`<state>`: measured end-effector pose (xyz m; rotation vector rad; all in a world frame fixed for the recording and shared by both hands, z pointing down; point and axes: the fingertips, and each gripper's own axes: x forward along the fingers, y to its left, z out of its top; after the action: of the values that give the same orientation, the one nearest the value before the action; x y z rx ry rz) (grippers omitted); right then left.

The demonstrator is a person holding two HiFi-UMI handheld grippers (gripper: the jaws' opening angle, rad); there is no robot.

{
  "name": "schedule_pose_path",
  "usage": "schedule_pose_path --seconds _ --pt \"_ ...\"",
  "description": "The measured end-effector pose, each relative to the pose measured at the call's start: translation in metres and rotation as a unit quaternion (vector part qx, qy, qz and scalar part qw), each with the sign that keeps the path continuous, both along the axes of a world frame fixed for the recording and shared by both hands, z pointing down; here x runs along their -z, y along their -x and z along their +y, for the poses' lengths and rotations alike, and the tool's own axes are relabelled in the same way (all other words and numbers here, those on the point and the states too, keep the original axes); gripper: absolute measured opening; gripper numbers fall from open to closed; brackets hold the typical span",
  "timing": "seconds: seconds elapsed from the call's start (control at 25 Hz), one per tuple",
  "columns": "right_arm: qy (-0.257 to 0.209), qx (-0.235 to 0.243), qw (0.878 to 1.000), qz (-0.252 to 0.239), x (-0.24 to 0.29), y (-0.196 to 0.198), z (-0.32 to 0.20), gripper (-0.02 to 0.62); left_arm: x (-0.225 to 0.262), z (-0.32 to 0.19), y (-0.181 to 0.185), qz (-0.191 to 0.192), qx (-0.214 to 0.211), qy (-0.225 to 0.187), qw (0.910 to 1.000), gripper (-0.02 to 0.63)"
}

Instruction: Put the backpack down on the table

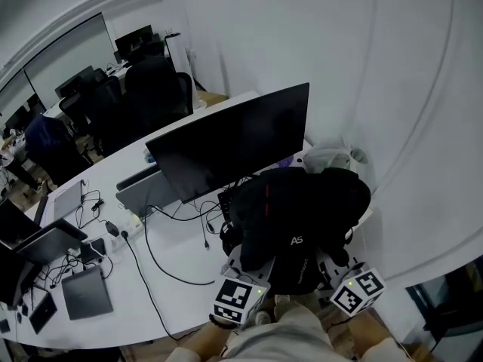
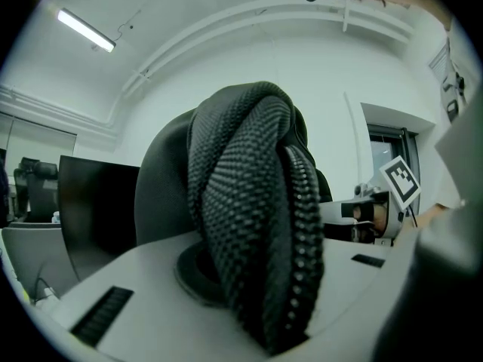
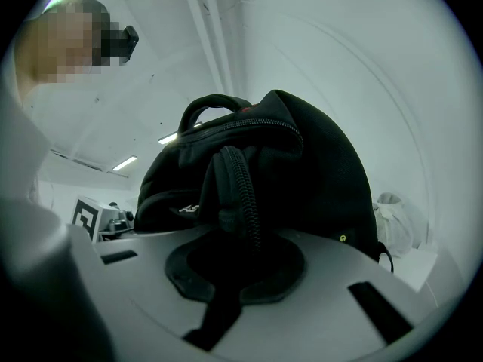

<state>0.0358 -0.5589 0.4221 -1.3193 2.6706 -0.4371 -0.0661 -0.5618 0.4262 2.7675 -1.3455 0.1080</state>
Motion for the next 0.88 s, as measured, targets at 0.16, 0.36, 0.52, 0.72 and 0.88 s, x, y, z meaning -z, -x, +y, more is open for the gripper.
schedule_pose_path --seconds 0.16,0.36,0.52,0.72,0.88 --pt "0.0 0.005 1.0 0.003 0.0 -0.001 -0.034 0.023 -0.001 -0.032 -0.001 0.003 0.011 0.007 0.9999 0.057" --pt "-0.009 0.016 1.0 0.013 0.004 -0.003 -0.08 0.023 0.0 -0.075 -0.004 0.006 0.028 0.002 0.9996 0.057" --pt "-0.016 0.022 0.999 0.018 0.002 -0.007 -0.114 0.023 -0.002 -0.107 -0.007 0.009 0.039 -0.002 0.9992 0.057" --pt "-0.021 0.029 0.999 0.024 -0.012 -0.007 -0.157 0.023 -0.017 -0.145 -0.008 0.009 0.06 -0.01 0.9981 0.057" --pt "-0.022 0.028 0.999 0.024 -0.021 -0.009 -0.19 0.023 -0.025 -0.173 -0.01 0.002 0.072 -0.024 0.9971 0.057"
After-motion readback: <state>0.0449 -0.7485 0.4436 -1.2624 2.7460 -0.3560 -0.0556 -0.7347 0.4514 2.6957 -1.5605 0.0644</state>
